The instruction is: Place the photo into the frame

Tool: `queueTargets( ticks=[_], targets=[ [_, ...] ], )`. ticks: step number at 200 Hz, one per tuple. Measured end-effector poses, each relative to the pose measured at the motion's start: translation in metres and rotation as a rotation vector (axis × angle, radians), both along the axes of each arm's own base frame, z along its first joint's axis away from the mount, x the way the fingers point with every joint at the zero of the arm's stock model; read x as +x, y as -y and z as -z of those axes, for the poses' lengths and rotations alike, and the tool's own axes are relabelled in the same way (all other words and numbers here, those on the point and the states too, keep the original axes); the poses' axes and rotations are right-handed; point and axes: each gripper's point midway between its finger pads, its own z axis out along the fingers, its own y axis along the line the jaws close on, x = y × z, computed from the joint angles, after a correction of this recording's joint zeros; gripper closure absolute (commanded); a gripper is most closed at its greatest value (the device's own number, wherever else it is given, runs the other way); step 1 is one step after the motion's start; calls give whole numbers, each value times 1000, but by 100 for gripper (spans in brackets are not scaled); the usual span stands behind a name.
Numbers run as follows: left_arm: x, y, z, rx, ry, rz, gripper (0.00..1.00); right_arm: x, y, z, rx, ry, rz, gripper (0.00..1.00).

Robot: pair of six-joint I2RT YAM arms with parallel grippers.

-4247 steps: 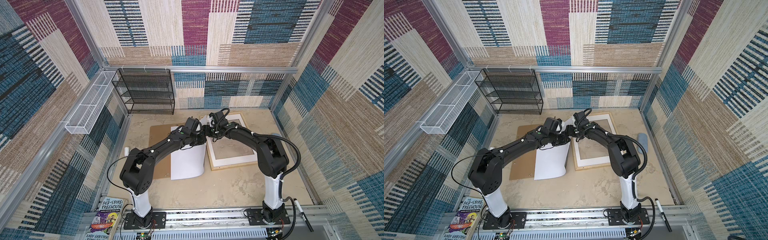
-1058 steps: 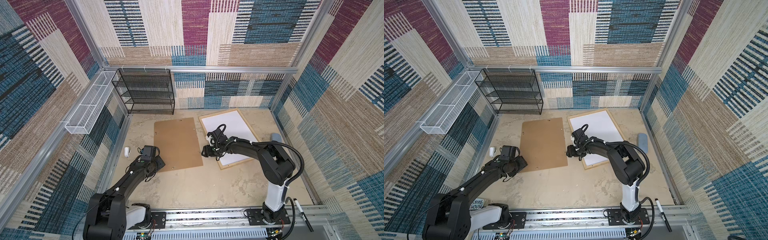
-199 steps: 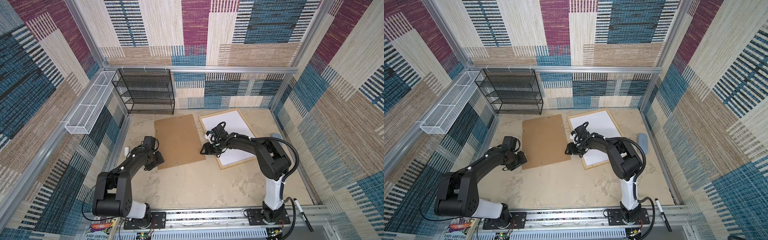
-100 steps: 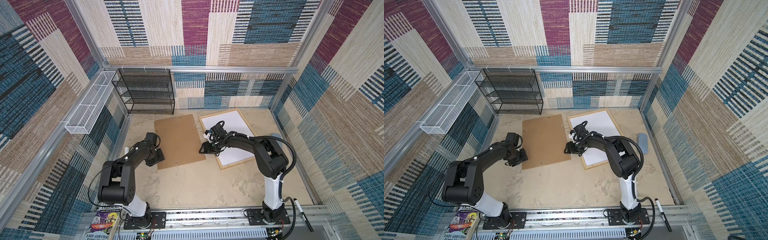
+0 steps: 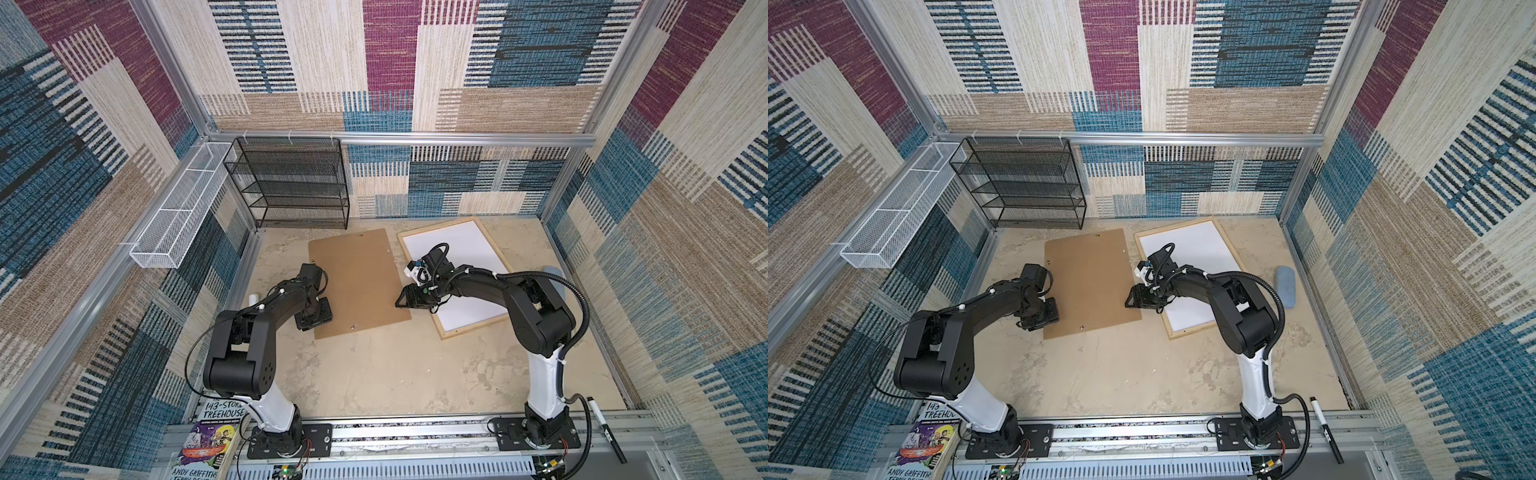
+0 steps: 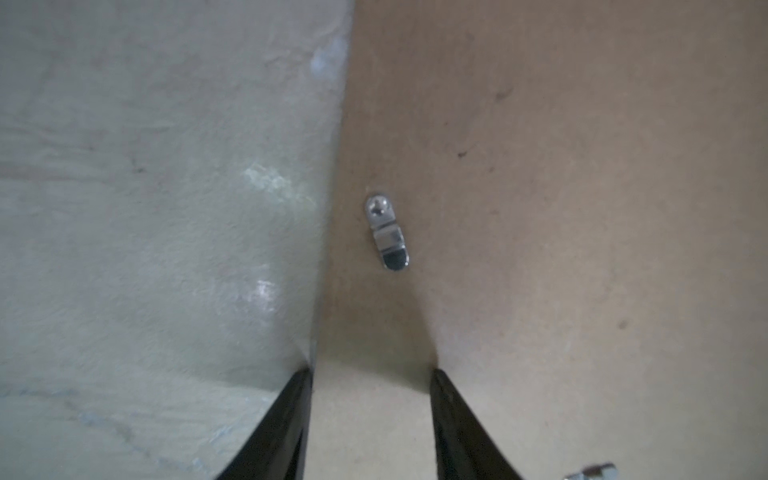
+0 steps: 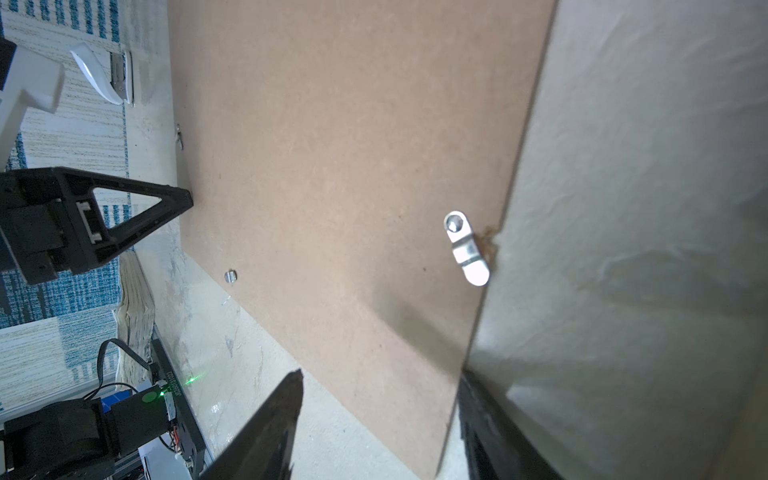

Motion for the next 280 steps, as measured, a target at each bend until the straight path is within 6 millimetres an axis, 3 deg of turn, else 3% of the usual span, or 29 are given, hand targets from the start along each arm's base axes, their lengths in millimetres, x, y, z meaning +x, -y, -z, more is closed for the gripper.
queueTargets(
  ticks=[44, 111, 142, 168, 198, 237, 280],
  targets=[
    [-5, 5, -1, 35, 19, 24, 54, -7, 4, 0, 6, 17, 8, 39],
    [-34, 16, -2, 66, 24, 43, 55, -40, 9, 3, -2, 32, -4, 39],
    [-48, 46, -16, -63, 34, 87, 55, -72, -5, 4, 46, -24, -69, 39],
    [-50, 49, -34, -87, 73, 79, 55, -81, -5, 3, 50, -38, -77, 39],
    [-55, 39, -45, -40, 90, 64, 49, -80, 0, 2, 17, -32, -55, 38],
    [-61, 2, -30, 104, 36, -7, 40, -82, 5, 3, 2, -26, -37, 37],
    [-46, -25, -25, 147, 42, -82, 31, -86, 7, 2, 22, -37, -18, 35]
  ],
)
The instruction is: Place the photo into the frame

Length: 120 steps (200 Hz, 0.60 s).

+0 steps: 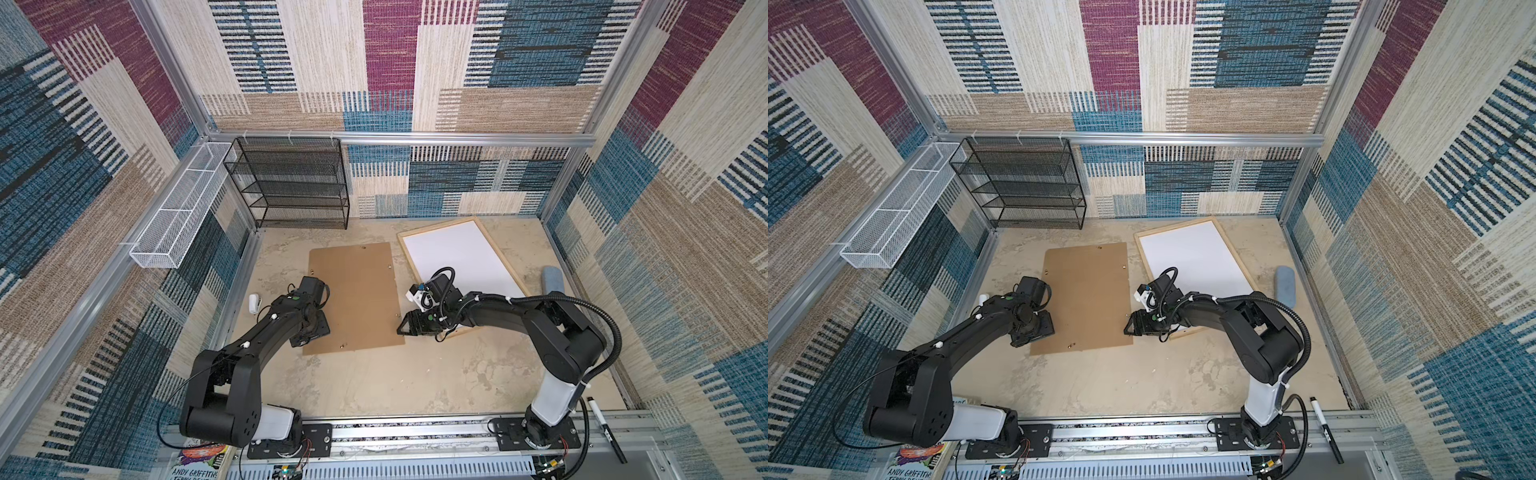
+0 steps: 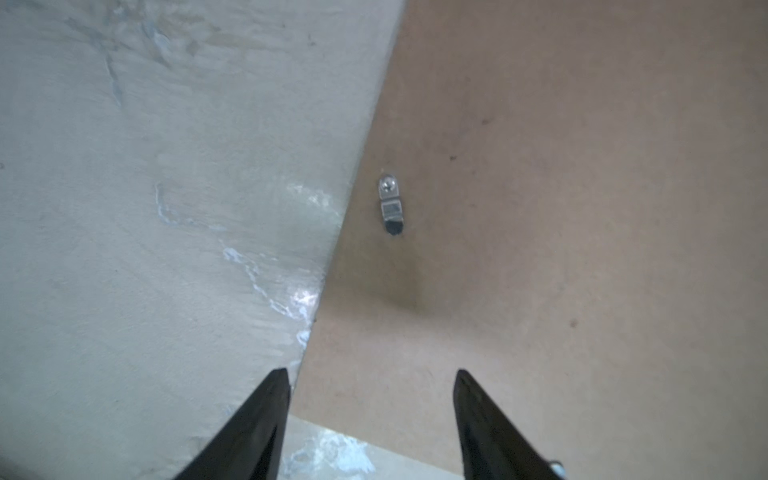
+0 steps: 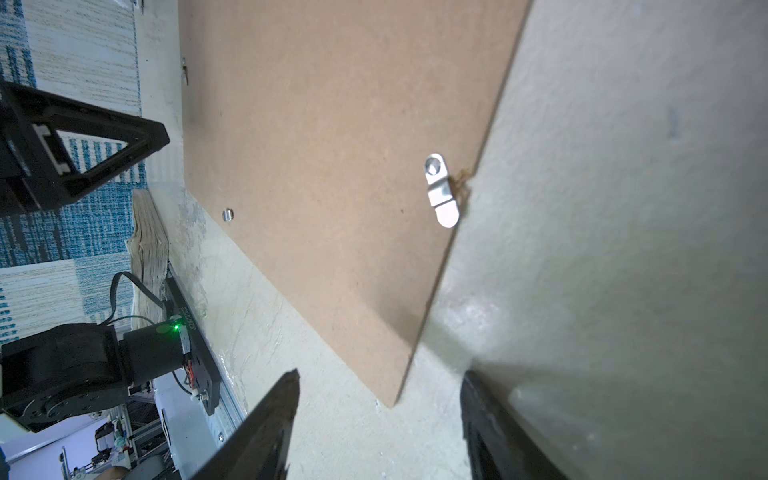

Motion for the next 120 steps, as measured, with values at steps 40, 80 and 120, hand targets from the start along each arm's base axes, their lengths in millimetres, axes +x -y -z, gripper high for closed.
queueTargets(
  ticks=[40, 80, 120],
  targets=[
    [13, -4, 22, 4, -81, 2, 30, -1, 0, -1, 4, -9, 12, 34],
    [22, -1, 24, -13, -82, 5, 35, 0, 0, -2, -1, -21, 21, 34],
    [24, 8, 28, -58, -81, 17, 41, 3, 1, -1, -27, -31, 30, 34]
  ],
)
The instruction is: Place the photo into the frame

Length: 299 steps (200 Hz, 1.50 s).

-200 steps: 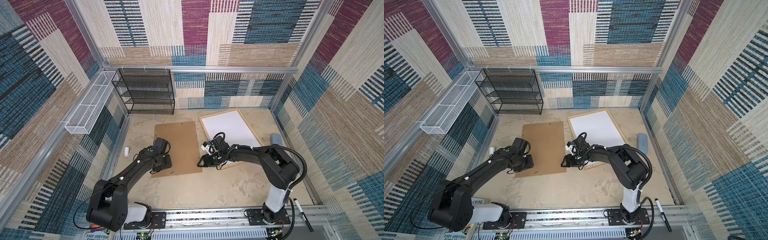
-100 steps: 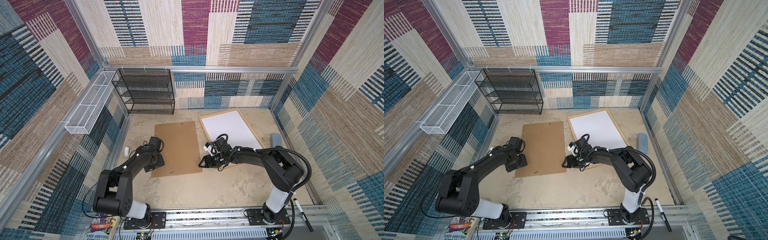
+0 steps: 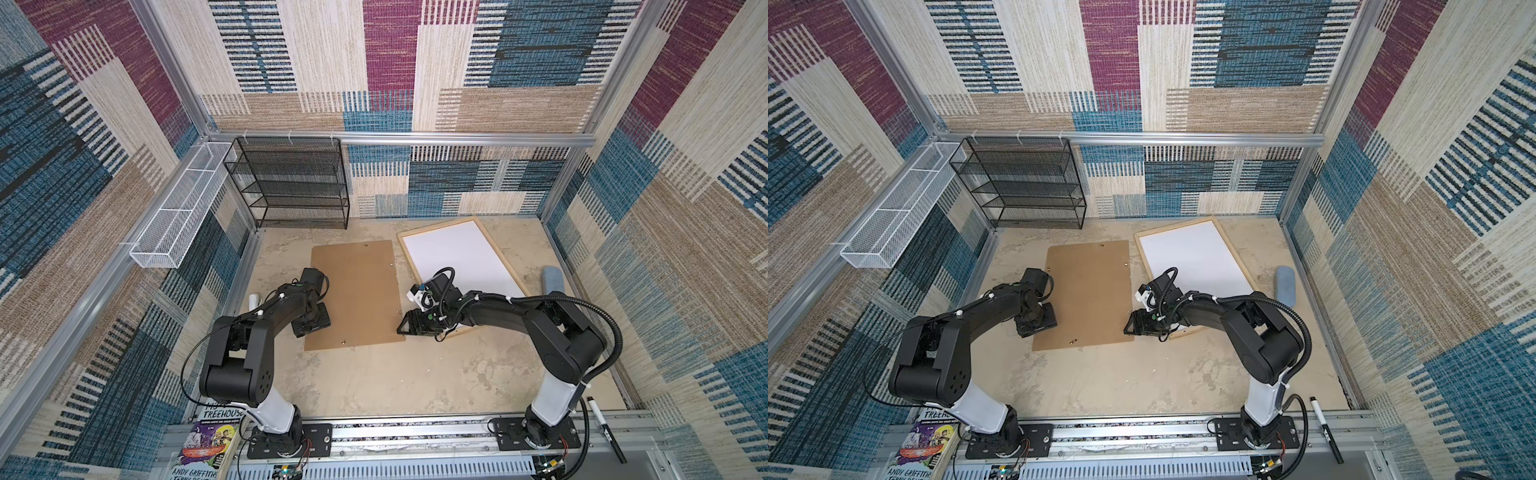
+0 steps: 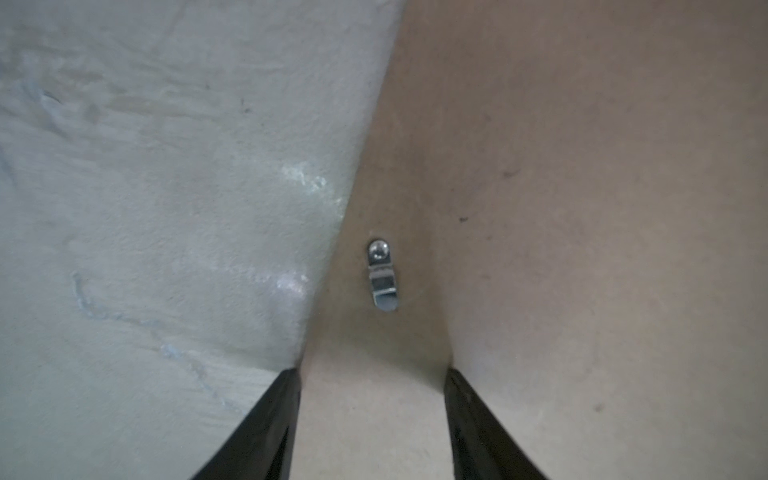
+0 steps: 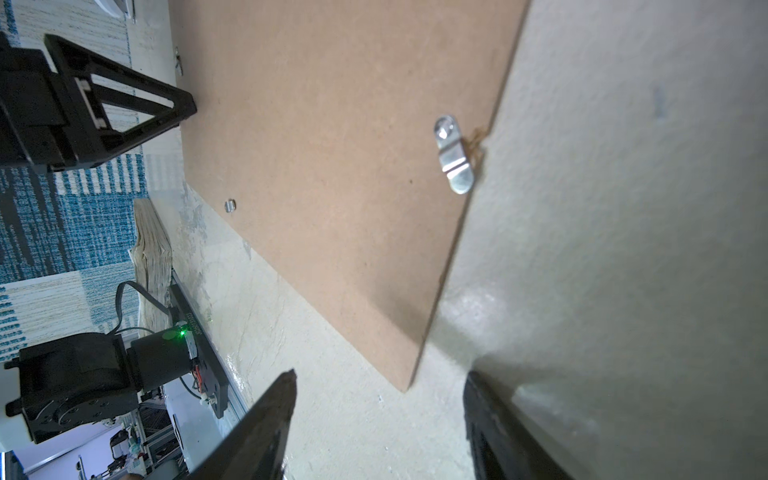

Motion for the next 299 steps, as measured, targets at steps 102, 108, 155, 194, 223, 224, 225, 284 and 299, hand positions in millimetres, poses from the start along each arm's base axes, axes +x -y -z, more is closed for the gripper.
queueTargets(
  ticks=[102, 108, 155, 194, 223, 224, 225, 284, 299],
  targets=[
    [-14, 31, -4, -147, 76, 49, 44, 44, 15, 0, -109, 69, 63, 35],
    [-18, 34, -3, -154, 70, 57, 44, 45, 15, 0, -113, 71, 63, 35],
    [-47, 52, 1, -180, 66, 85, 44, 42, 23, 2, -119, 89, 66, 35],
    [-59, 60, -5, -205, 80, 83, 40, 34, 29, 1, -133, 86, 68, 35],
    [-80, 54, -6, -191, 17, 70, 37, 34, 32, 2, -160, 81, 59, 35],
    [-81, 54, -6, -191, 16, 70, 37, 34, 32, 2, -161, 82, 59, 35],
    [-81, 54, -6, -190, 15, 70, 37, 34, 32, 2, -164, 83, 59, 35],
    [-94, 50, -4, -178, -31, 64, 37, 34, 33, 4, -177, 78, 49, 35],
    [-96, 50, -2, -181, -27, 64, 37, 33, 32, 5, -168, 74, 46, 35]
  ],
)
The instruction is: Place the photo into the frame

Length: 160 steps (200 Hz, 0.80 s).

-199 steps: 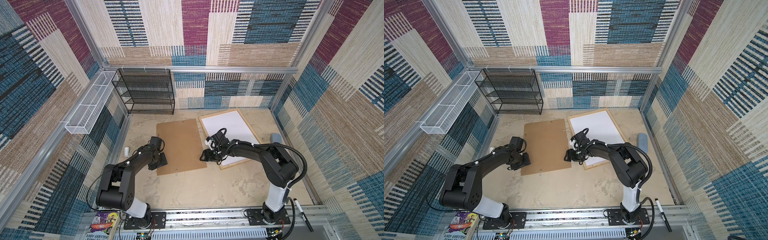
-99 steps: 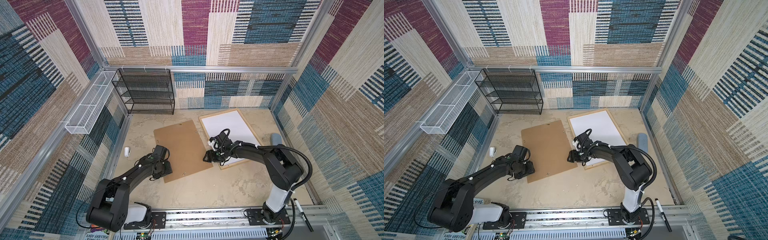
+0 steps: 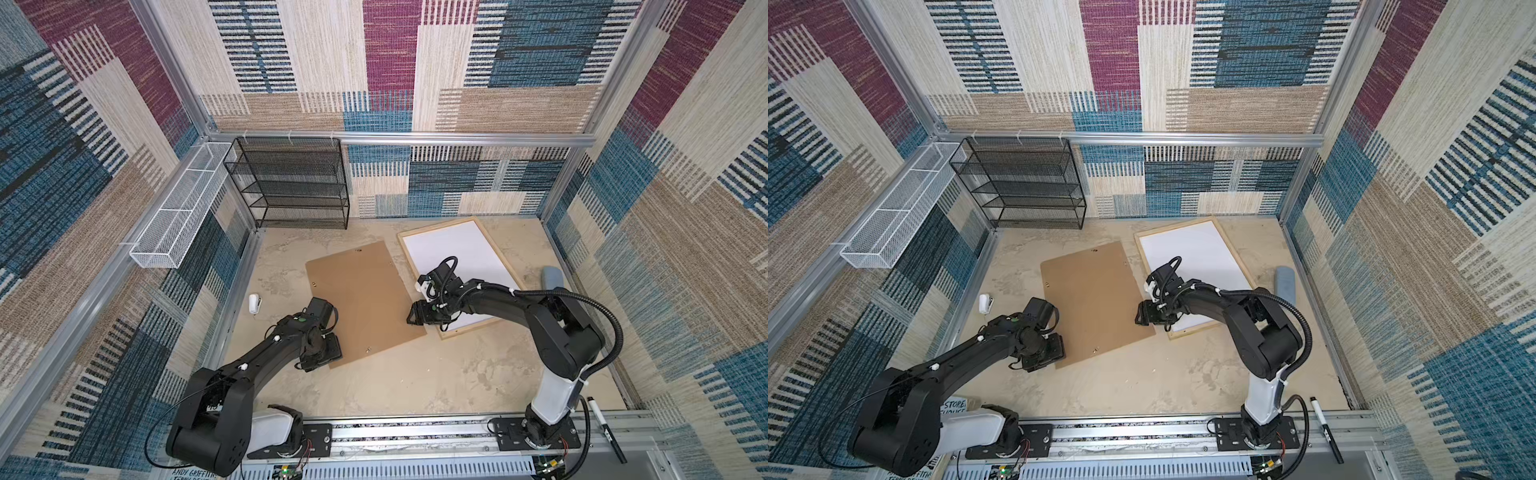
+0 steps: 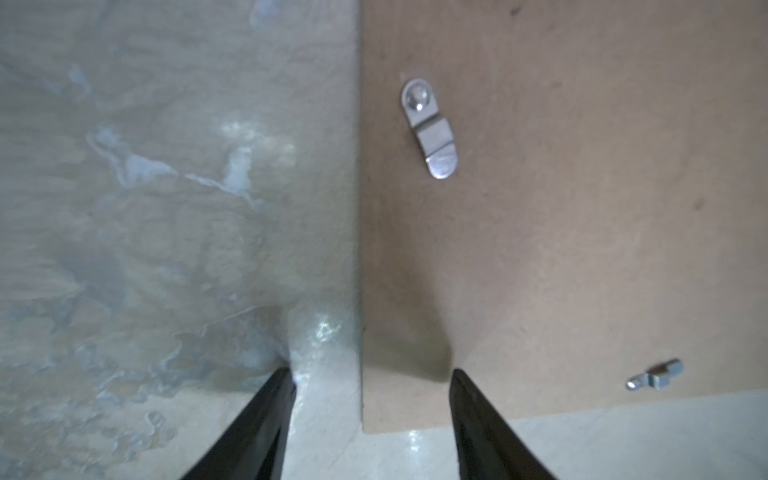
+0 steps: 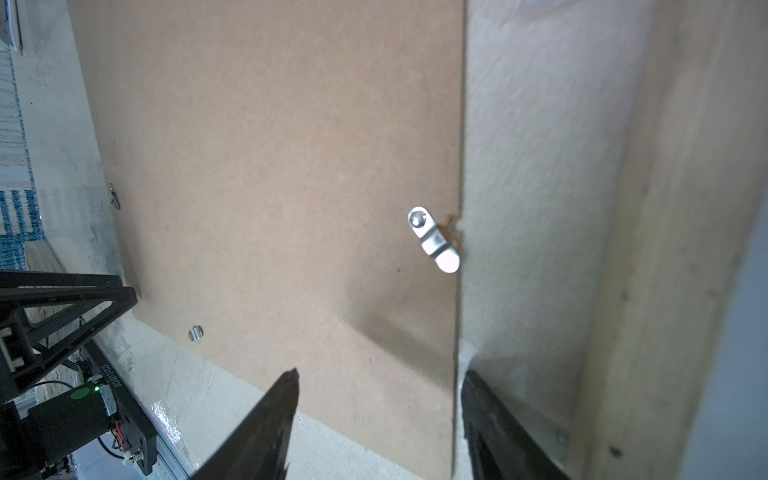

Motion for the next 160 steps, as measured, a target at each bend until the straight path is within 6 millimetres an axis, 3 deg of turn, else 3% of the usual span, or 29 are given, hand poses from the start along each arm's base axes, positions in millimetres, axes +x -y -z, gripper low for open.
queueTargets(
  ticks=[160],
  targets=[
    [16, 14, -2, -84, 101, -15, 37, -3, -8, 1, 77, 20, -13, 36]
  ],
)
